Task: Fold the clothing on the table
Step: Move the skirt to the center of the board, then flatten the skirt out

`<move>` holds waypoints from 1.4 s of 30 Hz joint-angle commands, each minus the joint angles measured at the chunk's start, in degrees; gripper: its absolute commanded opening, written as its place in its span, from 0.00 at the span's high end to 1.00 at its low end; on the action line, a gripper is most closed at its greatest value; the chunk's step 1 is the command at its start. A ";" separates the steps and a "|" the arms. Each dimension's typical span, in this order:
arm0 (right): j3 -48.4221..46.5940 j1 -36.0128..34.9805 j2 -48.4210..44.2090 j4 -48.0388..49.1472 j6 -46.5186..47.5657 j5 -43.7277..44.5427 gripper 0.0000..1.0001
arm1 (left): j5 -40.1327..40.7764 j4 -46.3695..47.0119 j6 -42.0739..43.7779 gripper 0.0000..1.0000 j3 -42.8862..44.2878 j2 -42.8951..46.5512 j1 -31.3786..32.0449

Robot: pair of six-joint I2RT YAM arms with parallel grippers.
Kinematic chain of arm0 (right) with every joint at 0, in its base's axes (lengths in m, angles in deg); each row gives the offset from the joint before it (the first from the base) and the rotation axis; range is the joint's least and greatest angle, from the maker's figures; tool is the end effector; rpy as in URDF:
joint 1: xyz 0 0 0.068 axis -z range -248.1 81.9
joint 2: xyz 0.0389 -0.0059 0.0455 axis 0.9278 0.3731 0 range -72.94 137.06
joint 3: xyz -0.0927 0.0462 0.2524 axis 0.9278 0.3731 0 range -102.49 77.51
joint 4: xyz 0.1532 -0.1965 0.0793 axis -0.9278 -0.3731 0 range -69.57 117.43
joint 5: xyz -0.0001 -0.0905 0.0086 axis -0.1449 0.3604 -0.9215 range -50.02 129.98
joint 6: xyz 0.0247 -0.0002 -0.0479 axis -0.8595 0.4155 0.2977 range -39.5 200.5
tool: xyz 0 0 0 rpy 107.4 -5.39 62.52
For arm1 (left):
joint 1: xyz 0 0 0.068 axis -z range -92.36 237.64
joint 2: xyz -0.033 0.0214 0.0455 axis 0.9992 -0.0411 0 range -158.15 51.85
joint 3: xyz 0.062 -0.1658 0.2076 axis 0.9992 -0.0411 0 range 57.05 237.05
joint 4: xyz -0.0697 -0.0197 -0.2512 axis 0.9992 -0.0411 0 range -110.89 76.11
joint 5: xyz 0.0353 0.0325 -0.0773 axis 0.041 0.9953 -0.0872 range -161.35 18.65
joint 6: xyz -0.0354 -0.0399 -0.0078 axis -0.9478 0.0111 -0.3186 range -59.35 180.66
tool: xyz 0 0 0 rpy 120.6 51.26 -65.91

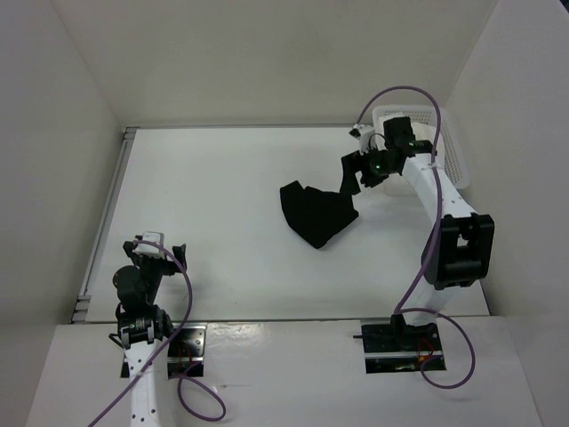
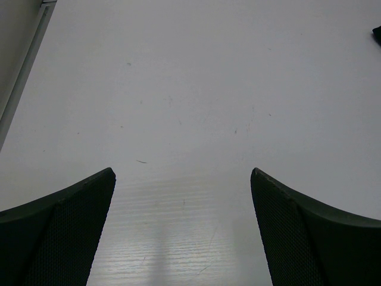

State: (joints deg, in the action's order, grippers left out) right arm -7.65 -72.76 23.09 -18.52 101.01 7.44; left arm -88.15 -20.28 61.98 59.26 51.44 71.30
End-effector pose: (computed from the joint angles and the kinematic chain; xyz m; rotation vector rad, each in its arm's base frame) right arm 0.3539 0.0482 0.3017 -0.7365 2.3274 0.6028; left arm 0.1053 0.0202 0.1745 0.0074 1.6473 -0.0067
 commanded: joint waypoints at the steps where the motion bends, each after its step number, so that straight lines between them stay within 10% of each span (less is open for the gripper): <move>1: 2.54 -0.61 -2.78 5.96 1.37 10.90 0.07 | -0.34 1.38 0.35 0.00 -2.13 7.35 0.17; 25: 14.94 -0.61 -5.51 5.44 0.76 12.06 0.05 | -0.34 1.38 0.35 0.00 -2.13 7.35 0.17; 31: 14.94 -0.61 -5.50 5.44 1.28 9.25 0.05 | 10.12 22.44 -11.36 0.00 -0.20 7.35 0.17; 36: 14.33 -0.61 -2.61 5.44 1.90 6.35 0.05 | 4.93 19.66 -3.09 0.00 11.82 -2.38 0.17; 42: 13.80 -1.13 -1.90 8.77 3.04 3.36 0.05 | 11.68 14.68 -1.23 0.00 43.16 -34.44 0.17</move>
State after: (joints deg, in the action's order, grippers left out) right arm 6.82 -72.85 21.34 -13.67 102.69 13.89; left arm -80.69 -6.32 59.25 88.03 28.43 71.41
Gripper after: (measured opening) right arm 0.951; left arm 1.001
